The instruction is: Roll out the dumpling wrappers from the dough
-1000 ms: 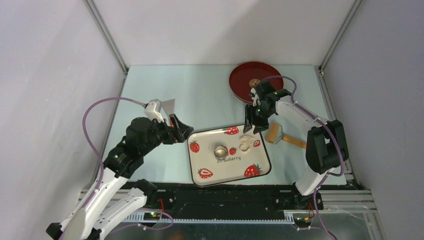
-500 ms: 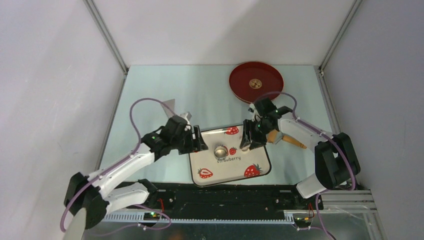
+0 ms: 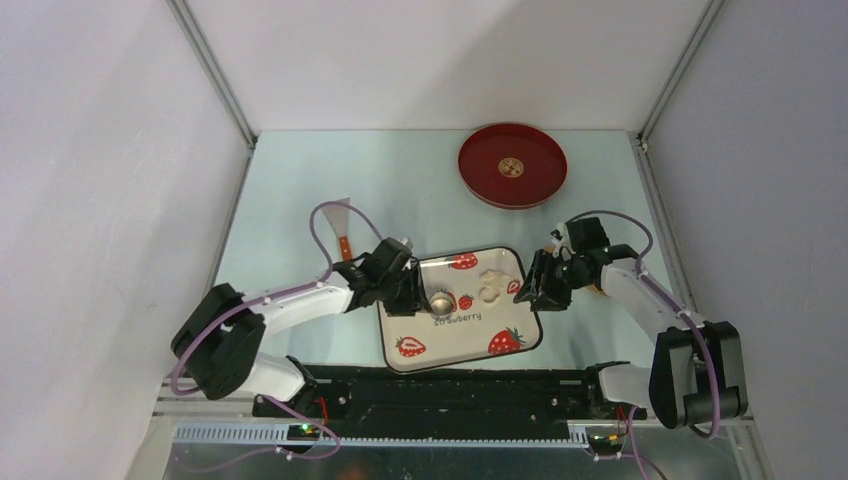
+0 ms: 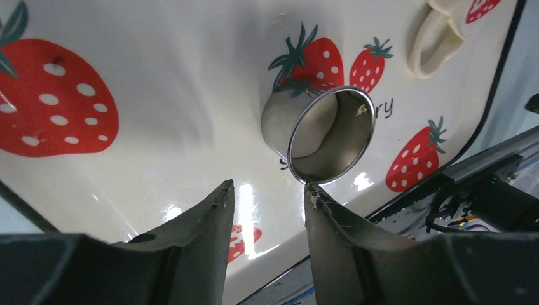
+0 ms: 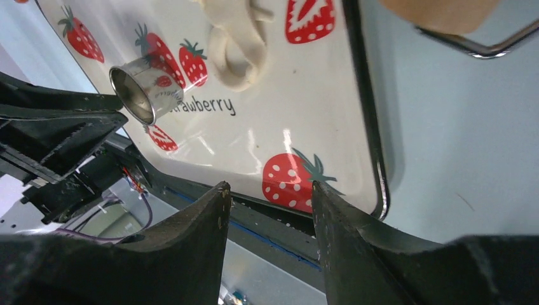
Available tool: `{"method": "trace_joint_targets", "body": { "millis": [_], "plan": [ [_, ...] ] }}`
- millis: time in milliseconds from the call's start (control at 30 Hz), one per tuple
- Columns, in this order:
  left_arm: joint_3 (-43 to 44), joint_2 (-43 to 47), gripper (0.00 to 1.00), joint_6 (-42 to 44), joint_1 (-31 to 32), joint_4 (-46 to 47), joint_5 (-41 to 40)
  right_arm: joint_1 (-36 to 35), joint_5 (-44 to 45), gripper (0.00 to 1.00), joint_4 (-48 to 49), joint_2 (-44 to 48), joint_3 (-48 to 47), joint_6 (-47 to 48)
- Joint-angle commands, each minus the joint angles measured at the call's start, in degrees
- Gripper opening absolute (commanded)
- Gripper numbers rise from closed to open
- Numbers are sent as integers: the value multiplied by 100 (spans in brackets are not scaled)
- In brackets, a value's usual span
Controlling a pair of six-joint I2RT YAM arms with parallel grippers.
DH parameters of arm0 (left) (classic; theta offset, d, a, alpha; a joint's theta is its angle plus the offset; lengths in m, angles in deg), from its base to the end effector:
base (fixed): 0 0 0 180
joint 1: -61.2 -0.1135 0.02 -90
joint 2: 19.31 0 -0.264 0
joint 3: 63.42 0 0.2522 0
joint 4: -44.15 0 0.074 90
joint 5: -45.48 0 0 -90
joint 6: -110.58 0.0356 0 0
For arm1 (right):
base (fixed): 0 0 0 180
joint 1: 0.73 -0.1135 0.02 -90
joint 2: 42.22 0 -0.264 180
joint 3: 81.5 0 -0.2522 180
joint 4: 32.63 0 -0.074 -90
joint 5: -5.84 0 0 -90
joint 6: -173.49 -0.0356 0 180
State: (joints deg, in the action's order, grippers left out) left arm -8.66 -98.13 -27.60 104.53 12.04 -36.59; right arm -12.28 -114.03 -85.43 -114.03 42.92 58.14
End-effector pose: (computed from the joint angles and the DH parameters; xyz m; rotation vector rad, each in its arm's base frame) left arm 0.1857 -0.1819 0.1789 -0.0581 2.7343 -0.7279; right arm 0.2093 0.0609 0.1959 0.2013 2.8270 0.8820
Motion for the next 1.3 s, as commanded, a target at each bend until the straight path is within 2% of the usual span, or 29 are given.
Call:
{"method": "trace_joint_targets", "body": {
  "millis": [0,133,367,667,800,900,967,1267],
  "plan": [
    [296,-256,48,-54,70,331,12,357,-160,54,-58,119,94,263],
    [361,-372,41,-46,77,362,-17,457,-225,53,-38,73,139,280],
    [485,-560,38,20,92,374,-20,529,-210,53,-33,27,139,276],
    [615,-792,24,80,94,366,-67,561,-155,53,-39,-23,139,268],
    [603,-834,15,97,93,360,-75,581,-126,53,-43,-16,140,267],
    [597,-817,3,114,89,358,-87,584,-136,53,-42,-21,139,267],
    [589,-770,0,118,89,363,-102,593,-143,53,-42,-19,139,267],
    [659,-320,0,200,96,346,-197,597,-126,53,-34,-19,145,261]
  ]
}}
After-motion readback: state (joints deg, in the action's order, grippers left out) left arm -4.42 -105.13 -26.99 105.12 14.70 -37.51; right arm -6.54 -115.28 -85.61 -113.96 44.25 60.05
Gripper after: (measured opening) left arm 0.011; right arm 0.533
